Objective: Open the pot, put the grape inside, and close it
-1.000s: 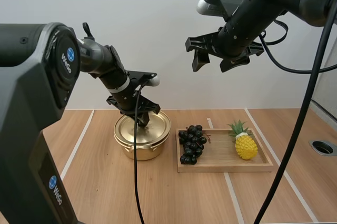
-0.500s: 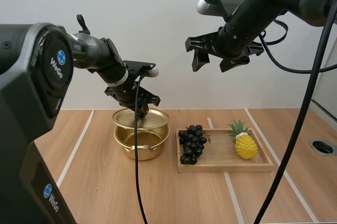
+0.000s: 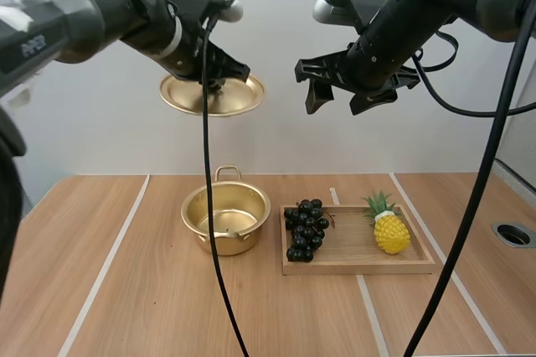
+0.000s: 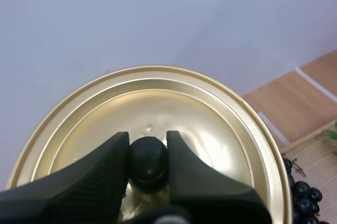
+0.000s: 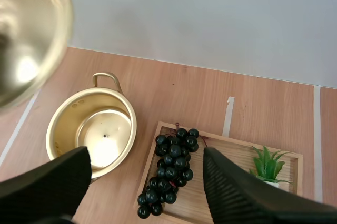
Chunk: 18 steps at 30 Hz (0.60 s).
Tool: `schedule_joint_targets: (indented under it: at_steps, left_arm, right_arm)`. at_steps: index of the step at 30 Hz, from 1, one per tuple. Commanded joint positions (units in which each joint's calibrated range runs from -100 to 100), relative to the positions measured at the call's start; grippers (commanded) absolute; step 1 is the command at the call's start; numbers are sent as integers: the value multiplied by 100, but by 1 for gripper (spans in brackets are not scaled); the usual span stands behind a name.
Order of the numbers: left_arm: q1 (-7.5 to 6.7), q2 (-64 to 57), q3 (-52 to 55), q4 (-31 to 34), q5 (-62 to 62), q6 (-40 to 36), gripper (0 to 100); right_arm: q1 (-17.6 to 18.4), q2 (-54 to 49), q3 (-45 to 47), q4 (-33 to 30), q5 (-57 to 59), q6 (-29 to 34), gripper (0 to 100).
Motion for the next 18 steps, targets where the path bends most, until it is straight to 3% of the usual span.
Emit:
schedule_joint_targets:
  at_steps: [1, 11, 18]
  left_arm:
    - [-3, -644, -487, -37, -160, -85, 0]
    - [4, -1797, -2461, 754, -1949, -821, 0]
    - [4, -1832, -4249, 1229, -1920, -1035, 0]
  right_arm:
    - [2, -98, 36, -42, 0, -45, 100]
    - [2, -84, 173, 137, 0, -45, 100]
    - [2, -2, 585, 282, 0, -276, 100]
